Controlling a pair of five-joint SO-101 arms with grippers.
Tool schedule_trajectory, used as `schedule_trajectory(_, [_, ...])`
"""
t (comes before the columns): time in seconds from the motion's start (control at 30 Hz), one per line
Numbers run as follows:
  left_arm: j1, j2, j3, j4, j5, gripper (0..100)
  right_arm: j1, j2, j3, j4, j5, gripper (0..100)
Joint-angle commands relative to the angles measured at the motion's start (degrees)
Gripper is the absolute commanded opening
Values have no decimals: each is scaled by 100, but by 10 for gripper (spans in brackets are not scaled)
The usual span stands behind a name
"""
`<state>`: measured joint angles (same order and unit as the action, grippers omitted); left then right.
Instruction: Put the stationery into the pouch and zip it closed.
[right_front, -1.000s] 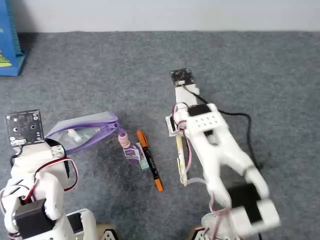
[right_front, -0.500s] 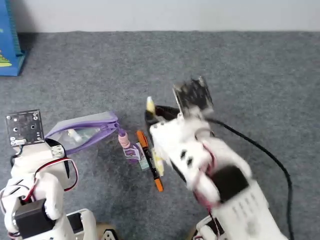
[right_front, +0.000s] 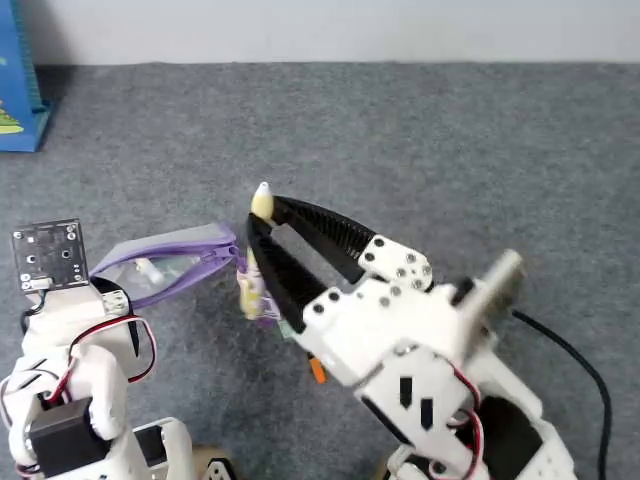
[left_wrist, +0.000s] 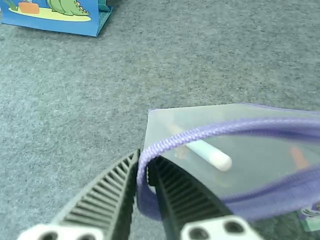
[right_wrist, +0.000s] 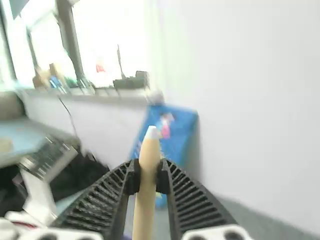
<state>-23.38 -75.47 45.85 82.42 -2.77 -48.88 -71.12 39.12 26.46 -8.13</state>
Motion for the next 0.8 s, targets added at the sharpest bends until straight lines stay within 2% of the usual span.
schedule_trajectory(0.0, [-9, -53, -31, 9, 35, 12, -119, 171, 308, -1420, -9, 8])
schedule_trajectory(0.33, [-9, -53, -31, 9, 35, 12, -101, 1182, 1415, -3987, 0, 8])
schedule_trajectory(0.57, [-9, -53, -31, 9, 35, 12, -101, 2026, 1512, -4980, 0, 8])
schedule_trajectory(0.77, [-35, -53, 57, -18, 35, 12, 92, 2862, 1521, -5420, 0, 8])
